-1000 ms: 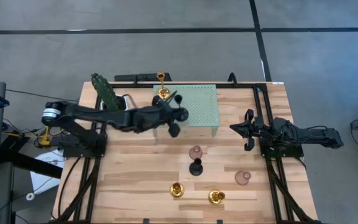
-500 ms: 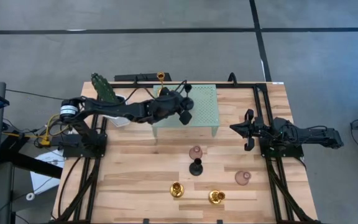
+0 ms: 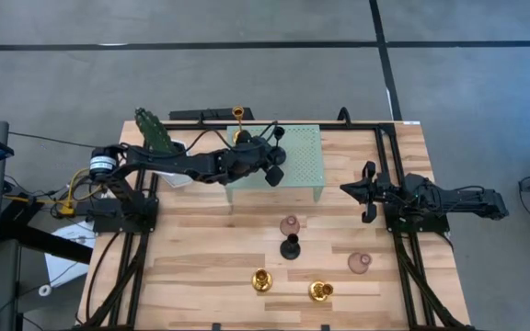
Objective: Pick & Place candle stick holders
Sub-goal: Put the left black candle holder on the shelf
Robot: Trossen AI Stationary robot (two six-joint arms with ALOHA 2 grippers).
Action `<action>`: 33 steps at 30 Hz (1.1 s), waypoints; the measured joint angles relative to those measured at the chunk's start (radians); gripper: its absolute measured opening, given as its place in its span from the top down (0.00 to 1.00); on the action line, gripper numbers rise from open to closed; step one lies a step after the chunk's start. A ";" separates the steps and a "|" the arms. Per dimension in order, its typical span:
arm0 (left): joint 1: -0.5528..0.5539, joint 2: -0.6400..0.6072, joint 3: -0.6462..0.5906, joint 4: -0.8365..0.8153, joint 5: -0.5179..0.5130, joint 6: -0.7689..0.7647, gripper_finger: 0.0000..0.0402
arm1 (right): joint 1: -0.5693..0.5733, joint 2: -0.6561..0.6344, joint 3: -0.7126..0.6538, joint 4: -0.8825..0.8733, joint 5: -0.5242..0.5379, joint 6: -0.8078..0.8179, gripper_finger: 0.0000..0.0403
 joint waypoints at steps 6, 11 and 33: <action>0.003 0.000 0.000 -0.002 0.000 -0.003 0.96 | 0.000 0.000 0.000 0.000 0.000 0.000 1.00; 0.003 0.000 0.000 -0.002 0.000 -0.001 0.92 | 0.000 0.000 0.000 0.000 0.000 0.000 1.00; -0.019 -0.109 -0.001 -0.104 0.000 0.106 0.68 | 0.000 0.000 0.000 -0.001 -0.002 0.000 1.00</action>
